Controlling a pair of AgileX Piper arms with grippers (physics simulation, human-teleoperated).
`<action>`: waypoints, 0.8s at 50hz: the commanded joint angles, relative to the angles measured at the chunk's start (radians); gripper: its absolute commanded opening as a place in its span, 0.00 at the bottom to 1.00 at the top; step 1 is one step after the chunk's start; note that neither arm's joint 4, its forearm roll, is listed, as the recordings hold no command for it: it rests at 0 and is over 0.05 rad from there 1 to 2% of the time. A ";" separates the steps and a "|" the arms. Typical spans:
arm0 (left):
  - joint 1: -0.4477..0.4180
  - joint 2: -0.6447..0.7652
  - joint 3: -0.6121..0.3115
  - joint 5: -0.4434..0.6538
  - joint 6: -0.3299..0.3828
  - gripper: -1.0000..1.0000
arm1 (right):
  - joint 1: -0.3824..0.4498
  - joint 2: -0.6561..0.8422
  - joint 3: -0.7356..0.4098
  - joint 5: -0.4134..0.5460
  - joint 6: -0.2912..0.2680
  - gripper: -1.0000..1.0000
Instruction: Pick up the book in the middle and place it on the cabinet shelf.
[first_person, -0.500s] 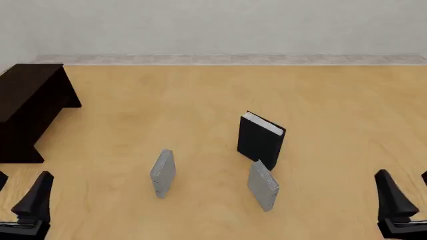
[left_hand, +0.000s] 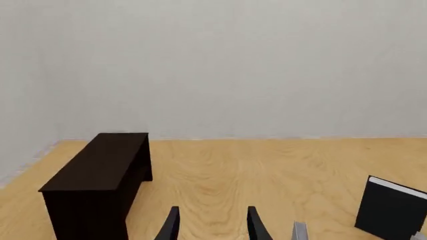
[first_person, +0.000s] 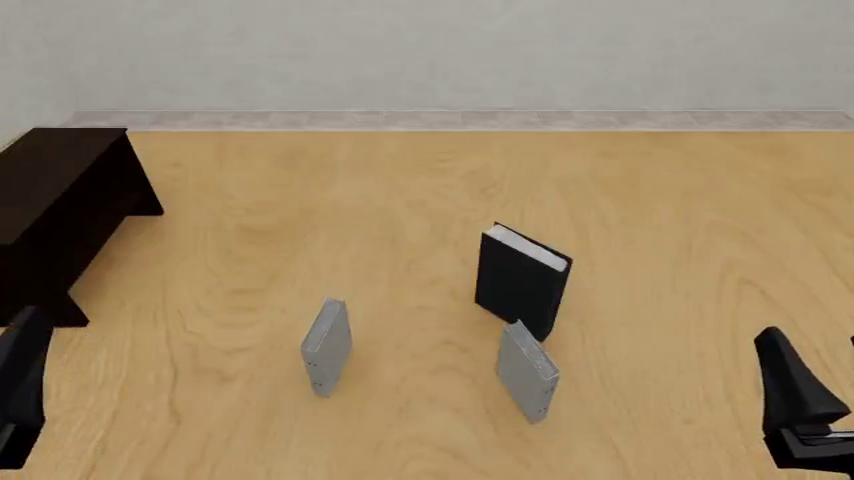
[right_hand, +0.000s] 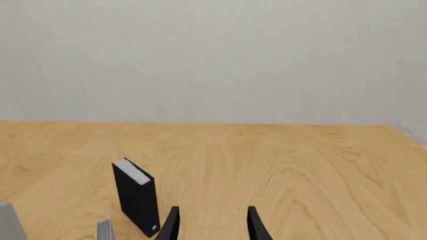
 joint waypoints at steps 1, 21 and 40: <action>-0.030 0.000 -0.137 0.095 0.019 1.00 | 0.004 -0.007 -0.012 0.014 0.009 1.00; -0.107 0.283 -0.235 -0.003 -0.042 1.00 | 0.013 -0.024 -0.004 0.023 0.008 1.00; -0.249 0.716 -0.375 -0.155 -0.035 1.00 | 0.013 -0.034 0.005 0.030 0.021 1.00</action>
